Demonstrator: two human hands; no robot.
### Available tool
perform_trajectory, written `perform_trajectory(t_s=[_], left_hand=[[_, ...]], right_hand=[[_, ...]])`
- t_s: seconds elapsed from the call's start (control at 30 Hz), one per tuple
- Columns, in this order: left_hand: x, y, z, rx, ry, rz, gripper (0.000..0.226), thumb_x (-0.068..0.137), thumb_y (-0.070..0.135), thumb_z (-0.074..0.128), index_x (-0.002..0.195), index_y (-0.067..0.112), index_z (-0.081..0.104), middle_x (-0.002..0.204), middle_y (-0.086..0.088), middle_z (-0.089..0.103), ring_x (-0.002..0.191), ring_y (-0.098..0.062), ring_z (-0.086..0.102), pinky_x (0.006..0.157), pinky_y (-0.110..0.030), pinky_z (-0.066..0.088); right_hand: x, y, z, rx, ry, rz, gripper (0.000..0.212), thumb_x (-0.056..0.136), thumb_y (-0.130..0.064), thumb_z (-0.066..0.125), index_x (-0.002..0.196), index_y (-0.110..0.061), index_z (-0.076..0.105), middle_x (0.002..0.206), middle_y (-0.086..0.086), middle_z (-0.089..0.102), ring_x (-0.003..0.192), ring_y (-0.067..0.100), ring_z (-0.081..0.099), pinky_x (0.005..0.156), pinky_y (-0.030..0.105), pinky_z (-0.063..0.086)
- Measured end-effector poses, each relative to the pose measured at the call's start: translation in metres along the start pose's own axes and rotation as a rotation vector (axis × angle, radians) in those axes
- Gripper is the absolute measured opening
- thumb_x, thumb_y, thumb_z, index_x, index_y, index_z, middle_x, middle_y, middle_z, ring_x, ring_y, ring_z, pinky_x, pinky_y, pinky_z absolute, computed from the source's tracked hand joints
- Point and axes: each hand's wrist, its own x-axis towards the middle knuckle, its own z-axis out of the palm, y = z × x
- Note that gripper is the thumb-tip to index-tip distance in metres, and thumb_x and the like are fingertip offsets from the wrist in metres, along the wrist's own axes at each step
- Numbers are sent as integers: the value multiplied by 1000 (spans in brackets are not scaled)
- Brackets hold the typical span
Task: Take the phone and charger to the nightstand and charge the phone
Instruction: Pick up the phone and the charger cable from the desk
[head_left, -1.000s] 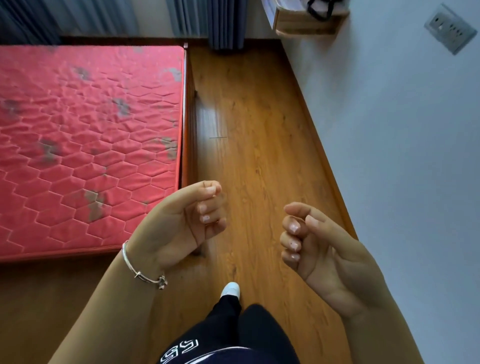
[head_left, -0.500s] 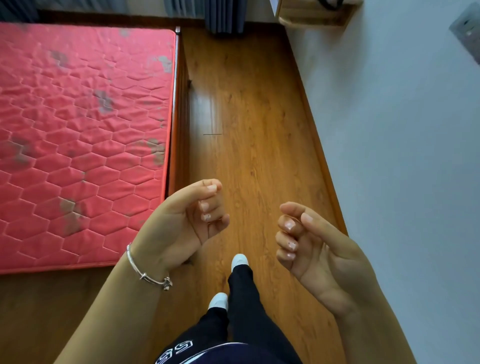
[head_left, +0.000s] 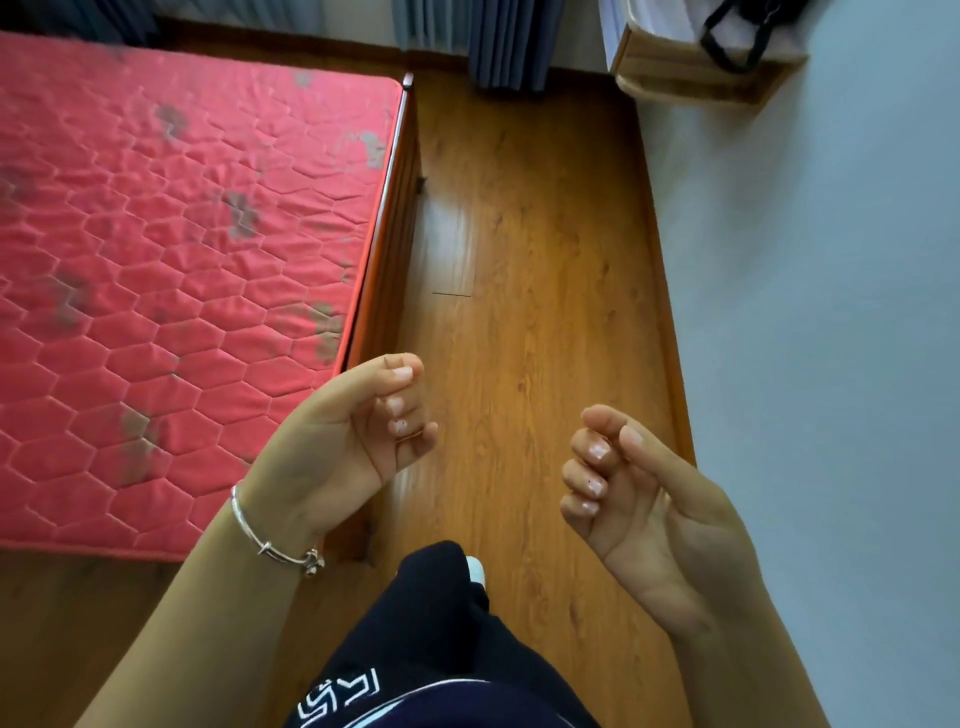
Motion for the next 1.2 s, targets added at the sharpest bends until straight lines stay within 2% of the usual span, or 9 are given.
perform_trajectory(t_s=[0.2, 0.3, 0.4, 0.6, 0.67, 0.77, 0.9, 1.07, 1.2], left_hand=[[46, 21, -9, -45, 52, -2, 14, 83, 14, 48, 76, 16, 59, 54, 8, 39, 48, -5, 40, 62, -21, 50], [78, 38, -16, -52, 52, -14, 15, 84, 14, 48, 75, 17, 61, 54, 8, 41, 48, -5, 41, 63, -21, 50], [112, 64, -25, -52, 26, -14, 13, 83, 14, 50, 77, 17, 61, 56, 8, 42, 49, -5, 42, 65, -22, 51], [175, 124, -35, -26, 49, -19, 10, 82, 15, 51, 77, 15, 60, 56, 6, 41, 49, -7, 41, 62, -23, 52], [191, 141, -39, 51, 50, -24, 6, 81, 14, 54, 77, 14, 59, 56, 5, 41, 49, -7, 41, 60, -24, 52], [217, 167, -41, 129, 42, -24, 3, 78, 14, 54, 78, 14, 57, 56, 5, 41, 50, -7, 40, 60, -23, 52], [256, 196, -38, 146, 9, 13, 3, 77, 15, 52, 77, 15, 55, 54, 6, 41, 50, -7, 39, 61, -22, 51], [309, 223, -29, 203, -38, 17, 5, 77, 15, 50, 79, 14, 54, 54, 6, 43, 49, -7, 40, 60, -22, 50], [350, 252, -21, 201, -82, 49, 7, 77, 16, 50, 79, 16, 57, 56, 6, 45, 50, -7, 42, 62, -23, 50]], right_hand=[[52, -23, 0, -8, 12, 40, 31, 65, -29, 80, 89, -12, 72, 70, -1, 58, 60, 9, 53, 55, 21, 46], [85, -34, 3, 0, 48, 30, 18, 75, -26, 67, 87, -13, 72, 69, -1, 57, 59, 9, 52, 54, 20, 46], [123, -45, 9, 10, 64, 25, 20, 77, -24, 58, 87, -14, 72, 69, -1, 57, 59, 9, 52, 54, 20, 46], [202, -76, 32, 19, 39, 19, 24, 72, -29, 75, 90, -13, 71, 72, 0, 58, 61, 10, 53, 56, 21, 48], [225, -86, 38, 6, 57, 26, 17, 80, -26, 63, 89, -13, 71, 72, 0, 57, 61, 10, 53, 56, 21, 47], [256, -102, 44, -1, 84, 36, 24, 87, -22, 48, 86, -15, 71, 72, -1, 56, 62, 10, 52, 56, 21, 47], [290, -127, 47, -30, 70, 7, 16, 84, -23, 53, 85, -17, 68, 73, -1, 57, 63, 10, 52, 57, 21, 47], [334, -160, 46, -91, 68, -15, 18, 87, -21, 48, 86, -17, 66, 74, 0, 57, 63, 10, 53, 56, 21, 47], [373, -196, 44, -150, 38, -55, 11, 82, -24, 54, 85, -17, 62, 74, 0, 57, 63, 10, 54, 57, 20, 47]])
